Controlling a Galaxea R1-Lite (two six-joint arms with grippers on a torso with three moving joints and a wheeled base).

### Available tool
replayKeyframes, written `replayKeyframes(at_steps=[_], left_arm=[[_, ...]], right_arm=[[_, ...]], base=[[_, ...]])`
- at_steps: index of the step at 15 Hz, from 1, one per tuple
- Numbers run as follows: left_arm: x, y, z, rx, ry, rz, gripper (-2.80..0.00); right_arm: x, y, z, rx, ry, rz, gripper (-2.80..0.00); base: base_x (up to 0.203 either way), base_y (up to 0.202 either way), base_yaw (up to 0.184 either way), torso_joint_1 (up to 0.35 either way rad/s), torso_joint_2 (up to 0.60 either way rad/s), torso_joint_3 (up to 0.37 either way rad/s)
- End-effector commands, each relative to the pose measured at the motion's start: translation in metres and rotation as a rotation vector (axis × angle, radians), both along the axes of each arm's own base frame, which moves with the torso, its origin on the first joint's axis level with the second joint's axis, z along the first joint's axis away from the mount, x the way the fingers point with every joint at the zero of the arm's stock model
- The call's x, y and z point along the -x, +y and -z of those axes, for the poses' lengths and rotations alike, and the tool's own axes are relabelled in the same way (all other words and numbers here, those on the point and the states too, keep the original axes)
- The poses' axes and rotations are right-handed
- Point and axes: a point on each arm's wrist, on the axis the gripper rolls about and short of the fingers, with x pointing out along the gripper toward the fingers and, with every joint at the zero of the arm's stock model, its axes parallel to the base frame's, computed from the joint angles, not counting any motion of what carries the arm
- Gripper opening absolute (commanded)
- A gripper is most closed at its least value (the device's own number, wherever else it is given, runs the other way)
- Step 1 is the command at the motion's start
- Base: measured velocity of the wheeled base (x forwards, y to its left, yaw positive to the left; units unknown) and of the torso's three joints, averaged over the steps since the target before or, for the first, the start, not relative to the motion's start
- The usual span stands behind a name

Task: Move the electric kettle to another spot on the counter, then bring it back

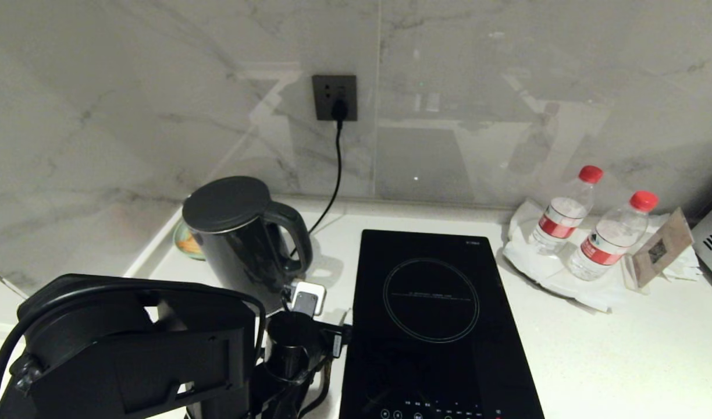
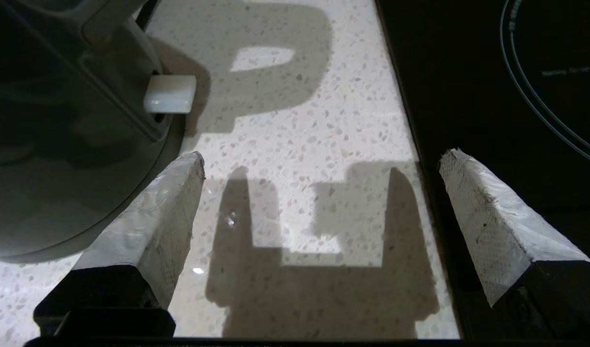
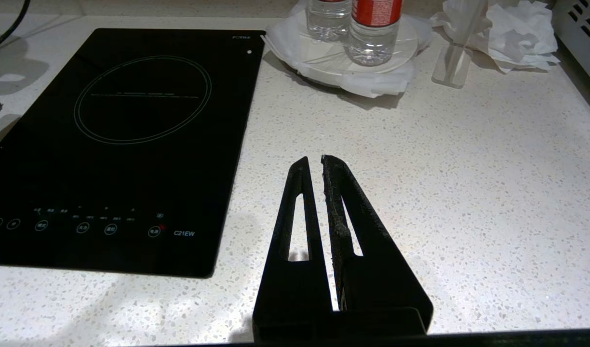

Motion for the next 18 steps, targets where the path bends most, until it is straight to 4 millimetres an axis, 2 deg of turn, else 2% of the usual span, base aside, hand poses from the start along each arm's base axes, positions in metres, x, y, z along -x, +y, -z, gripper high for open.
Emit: replayKeyframes(at_steps=[1, 12, 18], left_arm=[[-0.003, -0.003, -0.004, 0.019, -0.022, -0.004, 0.00], [-0.025, -0.015, -0.015, 0.078, -0.092, -0.022, 0.00], [-0.044, -0.002, -0.007, 0.047, -0.096, -0.083, 0.00]], right_arm=[[0.000, 0.000, 0.000, 0.001, 0.000, -0.001, -2.80], [0.000, 0.000, 0.000, 0.001, 0.001, -0.001, -2.80], [0.000, 0.000, 0.000, 0.001, -0.001, -0.001, -2.80]], base=[[0.000, 0.000, 0.000, 0.000, 0.00, 0.000], [0.000, 0.000, 0.000, 0.000, 0.00, 0.000], [0.000, 0.000, 0.000, 0.000, 0.00, 0.000]])
